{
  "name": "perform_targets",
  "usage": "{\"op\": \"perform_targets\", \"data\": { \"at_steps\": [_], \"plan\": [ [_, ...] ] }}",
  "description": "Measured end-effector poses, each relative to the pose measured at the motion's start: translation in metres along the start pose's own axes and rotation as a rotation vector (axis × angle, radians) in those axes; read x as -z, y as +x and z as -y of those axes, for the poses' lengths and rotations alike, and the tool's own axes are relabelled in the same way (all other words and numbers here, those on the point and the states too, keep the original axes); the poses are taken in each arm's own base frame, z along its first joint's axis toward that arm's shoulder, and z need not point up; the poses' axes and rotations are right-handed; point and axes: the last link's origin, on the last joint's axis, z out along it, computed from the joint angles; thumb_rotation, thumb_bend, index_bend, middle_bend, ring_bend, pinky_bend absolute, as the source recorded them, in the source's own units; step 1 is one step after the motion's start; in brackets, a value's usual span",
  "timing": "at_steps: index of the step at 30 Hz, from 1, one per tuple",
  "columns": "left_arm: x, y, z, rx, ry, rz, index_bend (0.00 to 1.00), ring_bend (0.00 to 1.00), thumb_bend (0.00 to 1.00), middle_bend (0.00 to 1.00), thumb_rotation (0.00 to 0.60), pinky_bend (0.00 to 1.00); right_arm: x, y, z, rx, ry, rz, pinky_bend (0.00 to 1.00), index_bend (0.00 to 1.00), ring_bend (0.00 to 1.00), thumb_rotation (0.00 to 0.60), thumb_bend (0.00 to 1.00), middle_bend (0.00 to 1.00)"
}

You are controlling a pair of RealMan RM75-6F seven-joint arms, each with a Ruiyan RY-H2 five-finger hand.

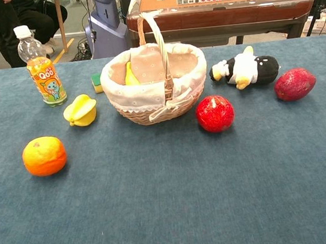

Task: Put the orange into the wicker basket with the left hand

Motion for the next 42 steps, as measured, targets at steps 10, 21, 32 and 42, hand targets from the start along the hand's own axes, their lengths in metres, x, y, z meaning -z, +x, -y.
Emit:
{"op": "perform_targets", "data": {
  "at_steps": [10, 21, 32, 42],
  "plan": [
    [-0.001, 0.0, -0.001, 0.005, -0.007, -0.001, 0.25, 0.24, 0.11, 0.19, 0.6, 0.25, 0.0, 0.001, 0.0, 0.005, 0.002, -0.008, 0.28, 0.36, 0.26, 0.6, 0.26, 0.33],
    [-0.011, -0.002, -0.017, 0.07, -0.147, 0.077, 0.25, 0.24, 0.11, 0.19, 0.6, 0.24, -0.006, 0.014, 0.004, 0.029, 0.009, -0.057, 0.28, 0.36, 0.26, 0.6, 0.26, 0.33],
    [-0.036, -0.018, -0.053, 0.006, -0.373, 0.277, 0.16, 0.22, 0.11, 0.18, 0.6, 0.24, -0.006, 0.012, 0.007, 0.031, 0.004, -0.039, 0.28, 0.36, 0.26, 0.6, 0.26, 0.33],
    [-0.062, -0.049, -0.089, -0.06, -0.457, 0.371, 0.16, 0.22, 0.11, 0.18, 0.6, 0.24, -0.003, 0.011, 0.003, 0.028, -0.012, -0.034, 0.28, 0.36, 0.26, 0.6, 0.26, 0.33]
  ]
}}
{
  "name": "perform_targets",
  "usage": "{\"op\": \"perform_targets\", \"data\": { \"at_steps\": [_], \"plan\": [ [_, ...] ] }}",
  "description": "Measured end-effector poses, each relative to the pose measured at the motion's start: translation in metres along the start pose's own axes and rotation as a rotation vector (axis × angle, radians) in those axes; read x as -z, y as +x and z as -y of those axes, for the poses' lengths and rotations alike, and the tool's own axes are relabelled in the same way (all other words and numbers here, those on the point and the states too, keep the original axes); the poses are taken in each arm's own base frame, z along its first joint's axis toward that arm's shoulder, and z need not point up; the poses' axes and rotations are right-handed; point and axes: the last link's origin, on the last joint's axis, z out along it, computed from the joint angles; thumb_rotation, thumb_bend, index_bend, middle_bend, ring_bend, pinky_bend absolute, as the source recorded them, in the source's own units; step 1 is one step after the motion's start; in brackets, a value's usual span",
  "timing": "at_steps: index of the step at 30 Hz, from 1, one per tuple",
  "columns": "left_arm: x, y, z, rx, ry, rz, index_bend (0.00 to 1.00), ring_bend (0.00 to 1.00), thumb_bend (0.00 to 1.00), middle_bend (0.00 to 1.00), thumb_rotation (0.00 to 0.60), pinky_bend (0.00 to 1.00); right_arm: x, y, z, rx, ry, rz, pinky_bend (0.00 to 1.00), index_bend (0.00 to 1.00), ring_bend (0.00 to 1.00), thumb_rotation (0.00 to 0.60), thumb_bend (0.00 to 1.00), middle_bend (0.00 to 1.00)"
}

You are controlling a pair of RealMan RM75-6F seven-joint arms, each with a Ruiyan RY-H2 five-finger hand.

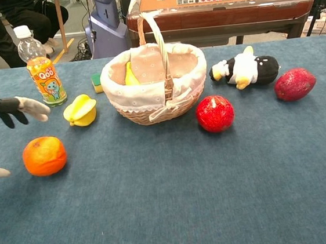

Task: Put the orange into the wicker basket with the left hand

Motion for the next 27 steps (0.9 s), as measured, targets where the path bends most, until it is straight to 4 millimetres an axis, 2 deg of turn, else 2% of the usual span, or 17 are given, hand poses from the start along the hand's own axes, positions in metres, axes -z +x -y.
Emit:
{"op": "perform_targets", "data": {
  "at_steps": [9, 14, 17, 21, 22, 27],
  "plan": [
    [-0.025, -0.015, -0.006, -0.056, 0.019, 0.032, 0.2, 0.22, 0.11, 0.18, 0.6, 0.24, 0.002, 0.0, -0.005, -0.006, -0.012, 0.0, 0.28, 0.36, 0.26, 0.6, 0.26, 0.33],
    [-0.034, -0.023, -0.005, -0.079, 0.042, 0.042, 0.26, 0.25, 0.11, 0.19, 0.6, 0.24, 0.004, 0.0, -0.007, -0.008, -0.016, -0.002, 0.28, 0.36, 0.26, 0.6, 0.26, 0.33],
    [-0.039, -0.028, -0.002, -0.089, 0.06, 0.039, 0.31, 0.33, 0.11, 0.27, 0.6, 0.29, 0.004, 0.0, -0.008, -0.01, -0.018, 0.0, 0.28, 0.36, 0.26, 0.6, 0.26, 0.33],
    [-0.043, -0.029, 0.001, -0.115, 0.074, 0.015, 0.45, 0.54, 0.11, 0.55, 0.6, 0.49, 0.004, -0.001, -0.008, -0.014, -0.014, -0.003, 0.28, 0.36, 0.26, 0.6, 0.26, 0.33],
    [-0.044, -0.029, 0.002, -0.126, 0.074, 0.002, 0.47, 0.58, 0.11, 0.59, 0.6, 0.53, 0.004, -0.001, -0.008, -0.015, -0.012, -0.004, 0.28, 0.36, 0.26, 0.6, 0.26, 0.33],
    [-0.047, -0.024, 0.0, -0.145, 0.063, -0.049, 0.5, 0.6, 0.11, 0.63, 0.6, 0.57, 0.003, -0.002, -0.007, -0.015, -0.008, 0.0, 0.28, 0.36, 0.26, 0.6, 0.26, 0.33]
  ]
}}
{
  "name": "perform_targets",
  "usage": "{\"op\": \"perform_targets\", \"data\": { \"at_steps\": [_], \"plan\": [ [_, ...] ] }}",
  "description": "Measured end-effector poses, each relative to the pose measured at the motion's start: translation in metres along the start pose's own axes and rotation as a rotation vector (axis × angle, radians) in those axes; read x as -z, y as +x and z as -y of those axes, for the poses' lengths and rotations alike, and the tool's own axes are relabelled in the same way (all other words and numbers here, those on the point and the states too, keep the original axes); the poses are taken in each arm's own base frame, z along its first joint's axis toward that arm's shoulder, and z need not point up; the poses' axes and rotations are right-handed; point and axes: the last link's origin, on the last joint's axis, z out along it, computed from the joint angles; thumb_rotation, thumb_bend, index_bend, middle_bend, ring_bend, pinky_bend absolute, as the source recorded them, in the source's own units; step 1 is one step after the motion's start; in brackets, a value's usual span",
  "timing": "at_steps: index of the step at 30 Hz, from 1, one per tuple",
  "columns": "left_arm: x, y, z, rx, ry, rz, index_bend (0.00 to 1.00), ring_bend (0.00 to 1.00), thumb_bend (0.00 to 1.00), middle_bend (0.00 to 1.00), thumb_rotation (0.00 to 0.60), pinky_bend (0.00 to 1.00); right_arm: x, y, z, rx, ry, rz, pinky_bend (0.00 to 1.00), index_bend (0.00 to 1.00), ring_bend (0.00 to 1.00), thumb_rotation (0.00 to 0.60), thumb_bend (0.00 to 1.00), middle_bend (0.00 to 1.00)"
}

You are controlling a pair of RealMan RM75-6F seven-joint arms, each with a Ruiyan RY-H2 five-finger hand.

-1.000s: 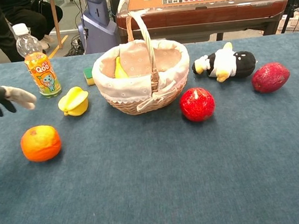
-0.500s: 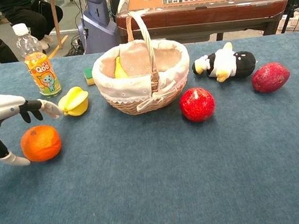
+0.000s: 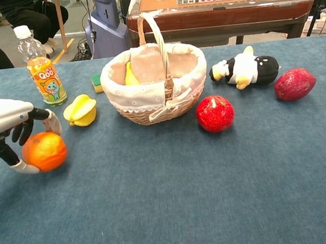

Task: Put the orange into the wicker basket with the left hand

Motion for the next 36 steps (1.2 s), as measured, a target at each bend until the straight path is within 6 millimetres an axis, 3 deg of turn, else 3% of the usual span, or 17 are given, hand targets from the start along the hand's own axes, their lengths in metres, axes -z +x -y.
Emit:
{"op": "perform_targets", "data": {
  "at_steps": [11, 16, 26, 36],
  "plan": [
    [-0.01, 0.034, -0.007, 0.216, -0.039, -0.198, 0.48, 0.6, 0.11, 0.63, 0.6, 0.62, 0.001, -0.002, -0.001, -0.003, -0.008, 0.001, 0.28, 0.36, 0.26, 0.6, 0.26, 0.33],
    [-0.024, 0.055, -0.013, 0.306, -0.063, -0.295, 0.47, 0.6, 0.11, 0.63, 0.6, 0.62, 0.0, -0.002, 0.0, -0.004, -0.001, 0.002, 0.28, 0.36, 0.26, 0.6, 0.26, 0.33],
    [-0.054, 0.079, -0.026, 0.482, -0.038, -0.316, 0.46, 0.59, 0.11, 0.62, 0.6, 0.62, 0.001, -0.003, -0.001, -0.005, -0.007, 0.003, 0.28, 0.36, 0.26, 0.6, 0.26, 0.33],
    [-0.075, 0.087, -0.049, 0.528, -0.056, -0.314, 0.42, 0.57, 0.11, 0.6, 0.6, 0.62, 0.002, -0.003, -0.002, -0.006, -0.009, 0.004, 0.28, 0.36, 0.26, 0.6, 0.26, 0.33]
  ]
}}
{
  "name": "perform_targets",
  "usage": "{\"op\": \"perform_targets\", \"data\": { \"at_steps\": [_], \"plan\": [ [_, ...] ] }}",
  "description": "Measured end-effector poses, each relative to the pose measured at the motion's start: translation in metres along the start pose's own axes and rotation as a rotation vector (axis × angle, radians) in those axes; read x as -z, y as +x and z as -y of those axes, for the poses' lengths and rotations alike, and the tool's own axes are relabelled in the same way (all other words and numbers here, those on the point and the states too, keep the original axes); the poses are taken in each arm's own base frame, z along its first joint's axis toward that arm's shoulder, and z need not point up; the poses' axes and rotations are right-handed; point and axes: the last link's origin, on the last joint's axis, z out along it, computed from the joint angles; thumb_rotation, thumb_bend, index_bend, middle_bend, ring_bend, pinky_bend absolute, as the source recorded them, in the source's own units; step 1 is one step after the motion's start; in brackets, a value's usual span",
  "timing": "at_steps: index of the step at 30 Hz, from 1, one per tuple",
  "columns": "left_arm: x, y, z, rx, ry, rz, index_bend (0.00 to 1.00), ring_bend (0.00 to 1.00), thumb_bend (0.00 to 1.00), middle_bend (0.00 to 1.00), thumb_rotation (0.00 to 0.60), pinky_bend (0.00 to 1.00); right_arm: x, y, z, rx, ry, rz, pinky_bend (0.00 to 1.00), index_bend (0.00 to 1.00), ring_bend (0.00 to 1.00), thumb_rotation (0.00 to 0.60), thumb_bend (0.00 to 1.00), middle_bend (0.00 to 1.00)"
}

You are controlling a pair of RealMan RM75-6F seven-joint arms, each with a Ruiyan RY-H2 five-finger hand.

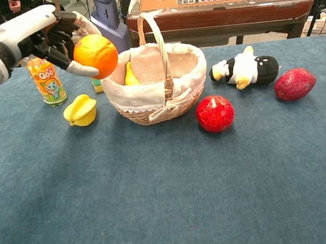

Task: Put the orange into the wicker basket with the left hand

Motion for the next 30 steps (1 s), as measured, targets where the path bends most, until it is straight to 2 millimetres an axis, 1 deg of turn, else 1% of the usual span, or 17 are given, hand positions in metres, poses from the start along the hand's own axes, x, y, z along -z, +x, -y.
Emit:
{"op": "perform_targets", "data": {
  "at_steps": [5, 8, 13, 15, 18, 21, 24, 30],
  "plan": [
    [-0.008, -0.005, -0.009, 0.008, -0.006, 0.001, 0.4, 0.57, 0.11, 0.58, 0.6, 0.62, 0.001, 0.0, 0.0, -0.002, 0.0, -0.001, 0.28, 0.36, 0.26, 0.6, 0.26, 0.33],
    [-0.014, -0.008, -0.011, 0.013, 0.001, 0.002, 0.38, 0.55, 0.11, 0.54, 0.6, 0.62, 0.001, 0.0, -0.001, -0.006, -0.002, -0.003, 0.28, 0.36, 0.26, 0.6, 0.26, 0.33],
    [-0.021, -0.014, -0.012, 0.006, 0.019, 0.006, 0.31, 0.44, 0.1, 0.39, 0.6, 0.62, 0.003, 0.0, -0.001, -0.008, -0.003, -0.006, 0.28, 0.36, 0.26, 0.6, 0.26, 0.33],
    [-0.023, -0.016, -0.012, 0.007, 0.023, 0.007, 0.27, 0.37, 0.09, 0.29, 0.6, 0.61, 0.003, 0.0, -0.002, -0.008, -0.004, -0.006, 0.28, 0.36, 0.26, 0.6, 0.26, 0.33],
    [-0.025, -0.016, -0.012, -0.011, 0.027, -0.004, 0.22, 0.25, 0.07, 0.15, 0.6, 0.55, 0.003, 0.001, -0.002, -0.008, -0.006, -0.005, 0.28, 0.36, 0.26, 0.6, 0.26, 0.33],
    [-0.025, -0.016, -0.012, -0.03, 0.033, -0.015, 0.18, 0.19, 0.07, 0.07, 0.6, 0.51, 0.003, 0.001, -0.002, -0.009, -0.005, -0.005, 0.28, 0.36, 0.26, 0.6, 0.26, 0.33],
    [-0.025, -0.015, -0.011, -0.036, 0.037, -0.02, 0.15, 0.16, 0.06, 0.04, 0.6, 0.47, 0.003, 0.0, -0.002, -0.009, -0.003, -0.003, 0.28, 0.36, 0.26, 0.6, 0.26, 0.33],
    [-0.018, -0.009, -0.007, -0.049, 0.053, -0.026, 0.15, 0.16, 0.06, 0.03, 0.6, 0.45, 0.003, 0.002, -0.002, -0.009, -0.002, -0.007, 0.28, 0.36, 0.26, 0.6, 0.26, 0.33]
  ]
}}
